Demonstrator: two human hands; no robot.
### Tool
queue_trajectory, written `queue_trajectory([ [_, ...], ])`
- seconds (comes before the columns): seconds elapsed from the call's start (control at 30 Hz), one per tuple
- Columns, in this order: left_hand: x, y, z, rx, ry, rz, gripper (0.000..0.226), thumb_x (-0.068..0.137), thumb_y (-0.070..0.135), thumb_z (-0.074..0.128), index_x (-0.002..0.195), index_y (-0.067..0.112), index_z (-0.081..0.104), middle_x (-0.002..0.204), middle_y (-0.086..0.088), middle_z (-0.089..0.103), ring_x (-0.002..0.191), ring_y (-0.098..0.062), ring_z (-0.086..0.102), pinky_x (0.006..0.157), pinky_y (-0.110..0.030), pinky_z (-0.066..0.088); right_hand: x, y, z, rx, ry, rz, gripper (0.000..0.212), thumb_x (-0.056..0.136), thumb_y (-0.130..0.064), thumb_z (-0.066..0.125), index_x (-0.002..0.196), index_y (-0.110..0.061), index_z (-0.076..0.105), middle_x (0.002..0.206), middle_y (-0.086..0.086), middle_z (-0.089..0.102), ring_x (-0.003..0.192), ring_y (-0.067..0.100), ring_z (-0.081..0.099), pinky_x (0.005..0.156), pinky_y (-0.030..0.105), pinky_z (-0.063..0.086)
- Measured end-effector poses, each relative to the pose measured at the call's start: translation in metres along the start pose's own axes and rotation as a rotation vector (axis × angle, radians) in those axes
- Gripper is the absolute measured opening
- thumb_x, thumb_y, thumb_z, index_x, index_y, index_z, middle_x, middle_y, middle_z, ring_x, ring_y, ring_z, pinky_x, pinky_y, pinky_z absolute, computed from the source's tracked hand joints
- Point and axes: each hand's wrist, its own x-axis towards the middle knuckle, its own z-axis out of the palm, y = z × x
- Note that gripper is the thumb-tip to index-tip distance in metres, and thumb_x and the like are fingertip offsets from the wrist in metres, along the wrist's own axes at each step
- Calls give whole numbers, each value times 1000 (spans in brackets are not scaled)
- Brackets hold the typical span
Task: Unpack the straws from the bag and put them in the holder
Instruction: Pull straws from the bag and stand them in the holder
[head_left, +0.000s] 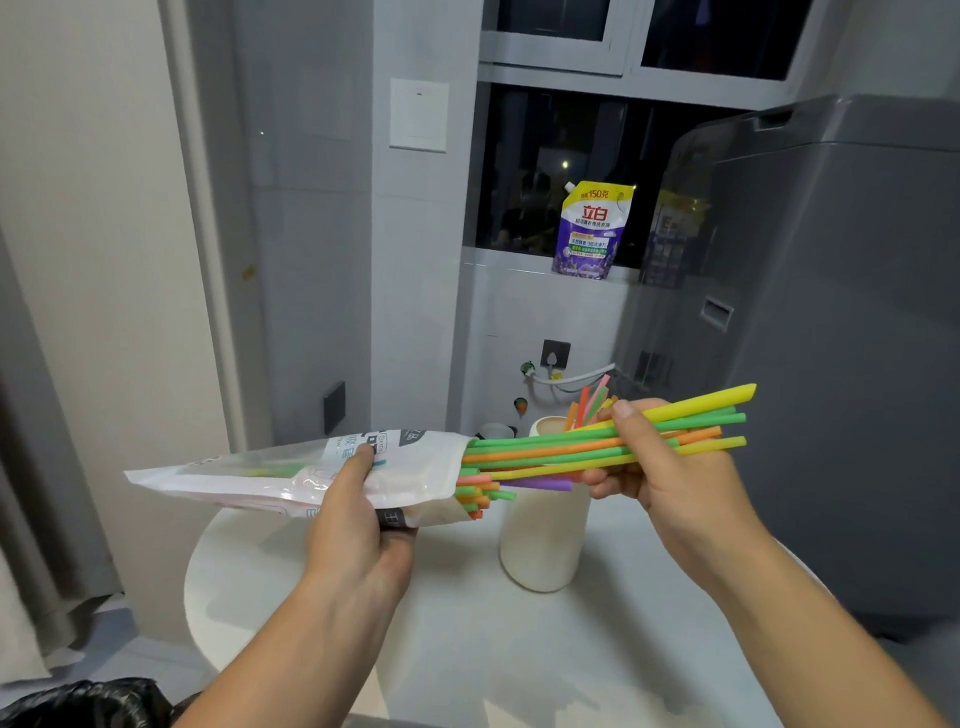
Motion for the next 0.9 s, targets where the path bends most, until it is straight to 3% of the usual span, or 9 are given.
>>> queue_trajectory([
  [0.13,-3,-3,2,14,-6,-19,39,101,19,64,138,11,61,123,-9,76,104,-22,75,71,-40,65,-1,2,6,-44,-42,-13,26,92,-31,59,101,-8,67,92,12,78,69,34,74,58,34,62],
  [0.2,-4,-5,3,8,-9,-27,38,101,18,64,138,10,61,123,-10,76,98,-21,75,66,-39,65,-3,5,12,-22,-42,-3,30,86,-34,60,100,-8,68,92,8,79,75,32,76,60,36,63],
  [0.33,-6,-7,3,12,-27,-34,38,101,19,63,138,10,61,117,-9,78,87,-20,78,67,-40,65,-5,15,24,96,-19,47,22,94,-22,59,97,-3,67,90,12,77,84,31,76,62,38,64],
  [0.4,-7,-8,3,12,-33,-38,38,101,19,63,138,11,60,113,-8,78,81,-19,78,64,-37,66,-6,17,27,105,-14,39,28,89,-27,61,98,-2,67,90,14,77,84,32,76,63,38,63],
  [0.5,-7,-8,4,6,-22,-39,38,102,19,63,138,12,59,120,-9,77,86,-19,77,65,-37,65,-7,12,29,51,-32,-12,39,83,-34,63,104,-1,66,94,15,76,81,33,76,64,39,63],
  [0.63,-5,-4,4,9,-7,-44,35,103,17,61,137,12,59,113,-8,77,88,-19,76,56,-35,64,-4,0,21,-18,14,-92,23,94,-22,61,104,-1,65,88,15,76,73,33,75,61,39,63],
  [0.73,-3,-1,3,14,17,-46,35,102,16,62,137,12,59,114,-8,77,91,-19,75,54,-33,64,-1,-8,12,-30,25,-124,27,93,-22,62,104,2,66,89,17,75,75,32,75,57,36,62],
  [0.83,-3,1,3,10,18,-50,37,102,15,62,138,12,59,121,-8,76,101,-21,75,66,-37,65,4,-13,3,-31,28,-96,29,93,-26,61,103,0,67,90,17,76,79,31,75,58,34,61],
  [0.9,-1,1,2,5,28,-43,37,101,14,62,138,12,59,121,-9,76,103,-22,75,66,-38,65,8,-14,-3,-17,43,-78,27,95,-25,60,102,0,67,90,18,75,80,31,75,57,32,61],
])
